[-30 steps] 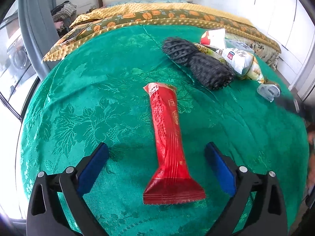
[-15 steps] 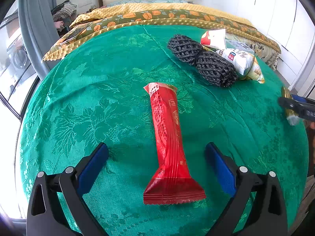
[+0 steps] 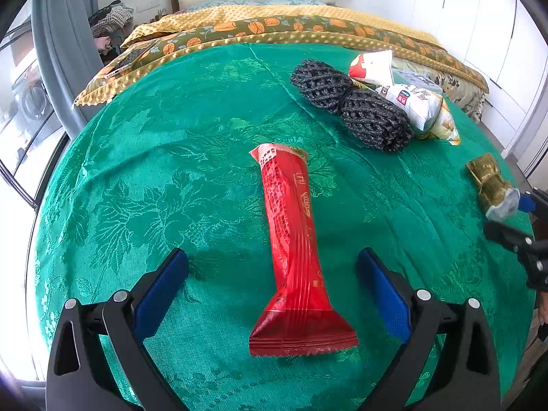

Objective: Collect trash
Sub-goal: 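Grasp the gold-foil bag with the right tool while the left tool regrasps the red wrapper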

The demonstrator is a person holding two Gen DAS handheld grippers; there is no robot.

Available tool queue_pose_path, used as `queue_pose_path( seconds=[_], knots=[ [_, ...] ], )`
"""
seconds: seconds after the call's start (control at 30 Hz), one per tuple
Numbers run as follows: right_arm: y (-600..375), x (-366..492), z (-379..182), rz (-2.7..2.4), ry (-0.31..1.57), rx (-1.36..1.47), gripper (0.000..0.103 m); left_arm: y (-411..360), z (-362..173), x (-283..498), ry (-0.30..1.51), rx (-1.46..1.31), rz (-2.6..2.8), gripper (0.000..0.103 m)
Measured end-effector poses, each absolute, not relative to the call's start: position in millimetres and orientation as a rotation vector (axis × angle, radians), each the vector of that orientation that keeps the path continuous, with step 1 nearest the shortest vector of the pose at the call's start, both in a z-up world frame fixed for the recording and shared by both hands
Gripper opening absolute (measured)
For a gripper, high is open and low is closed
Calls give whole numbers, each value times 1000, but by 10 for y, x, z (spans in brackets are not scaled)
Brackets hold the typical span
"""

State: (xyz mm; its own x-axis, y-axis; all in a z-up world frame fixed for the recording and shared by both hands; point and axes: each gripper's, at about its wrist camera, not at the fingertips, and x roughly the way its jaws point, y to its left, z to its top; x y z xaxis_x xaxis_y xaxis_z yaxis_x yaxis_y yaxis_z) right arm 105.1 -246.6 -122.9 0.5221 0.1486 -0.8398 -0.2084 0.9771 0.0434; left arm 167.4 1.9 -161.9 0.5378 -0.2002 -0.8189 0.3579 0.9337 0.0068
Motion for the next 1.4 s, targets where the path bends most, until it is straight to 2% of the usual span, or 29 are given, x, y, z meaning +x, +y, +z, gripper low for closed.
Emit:
queue_pose_path(
  seconds=[0.07,0.17,0.47,0.6,0.63,0.7,0.8,0.87,0.9,0.93,1.1,1.2,1.33,1.4],
  knots=[
    [-2534,1036,-1224,203,1012,-51,81,18,-1618,1674,947,181,-335,97],
    [-2708,994,-1212,186,1041,66,85,44,-1615,1673,947,166,-353,98],
    [-2913,861,-1094,128,1109,179,85,537,-1459,1626,962,6,-456,98],
    [-2909,954,-1123,80,1107,208,85,407,-1397,1707,963,29,-464,97],
    [-2884,999,-1133,62,1109,197,85,343,-1391,1718,961,52,-468,95],
    [-2849,1093,-1157,46,1126,211,80,184,-1418,1775,977,109,-468,83],
    [-2813,1174,-1176,44,1148,204,66,23,-1479,1847,1002,154,-464,70],
    [-2792,1213,-1197,63,1165,200,44,-25,-1496,1856,1000,185,-449,50],
    [-2791,1211,-1196,70,1169,202,41,-42,-1491,1852,994,205,-441,41],
    [-2794,1193,-1180,76,1164,203,38,-37,-1484,1849,996,206,-444,22],
    [-2777,1016,-1040,127,1128,164,38,82,-1433,1741,1002,142,-474,17],
    [-2710,924,-1044,201,1183,105,38,83,-1418,1618,1003,112,-497,17],
    [-2758,904,-1065,183,1191,60,51,15,-1417,1507,1004,87,-517,17],
    [-2842,913,-1089,123,1186,60,51,-30,-1412,1483,1002,85,-519,17]
  ],
)
